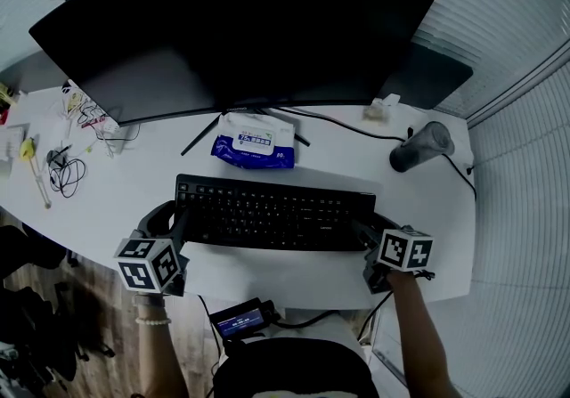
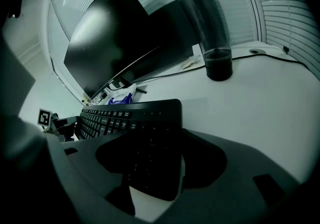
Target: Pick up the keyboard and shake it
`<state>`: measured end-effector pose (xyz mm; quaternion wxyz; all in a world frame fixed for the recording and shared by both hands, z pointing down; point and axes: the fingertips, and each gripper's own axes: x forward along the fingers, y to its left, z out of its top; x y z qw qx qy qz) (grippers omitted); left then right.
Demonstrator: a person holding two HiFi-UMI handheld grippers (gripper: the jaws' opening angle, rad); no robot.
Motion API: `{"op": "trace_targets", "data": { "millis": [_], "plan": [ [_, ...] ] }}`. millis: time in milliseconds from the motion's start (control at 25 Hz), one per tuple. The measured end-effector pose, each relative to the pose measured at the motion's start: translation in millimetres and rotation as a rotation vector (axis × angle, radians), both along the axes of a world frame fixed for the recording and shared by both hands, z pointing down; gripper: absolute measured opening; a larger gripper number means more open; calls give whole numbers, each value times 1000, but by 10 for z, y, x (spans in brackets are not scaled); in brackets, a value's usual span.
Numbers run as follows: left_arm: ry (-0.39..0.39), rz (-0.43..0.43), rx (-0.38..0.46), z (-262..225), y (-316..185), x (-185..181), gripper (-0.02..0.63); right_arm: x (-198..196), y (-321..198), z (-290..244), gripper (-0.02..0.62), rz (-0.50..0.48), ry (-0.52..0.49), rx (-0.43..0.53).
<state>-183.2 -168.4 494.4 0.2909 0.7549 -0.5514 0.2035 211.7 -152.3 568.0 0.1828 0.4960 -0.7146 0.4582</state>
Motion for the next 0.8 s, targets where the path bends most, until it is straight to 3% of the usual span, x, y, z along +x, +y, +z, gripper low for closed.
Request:
{"op": "trace_targets", "data": {
  "millis": [400, 800],
  "plan": [
    [15, 1, 173, -506, -134, 37, 163, 49, -174, -691, 282, 26, 49, 241],
    [41, 7, 485, -1279, -203, 64, 153, 111, -305, -1788, 282, 40, 153, 615]
  ]
}}
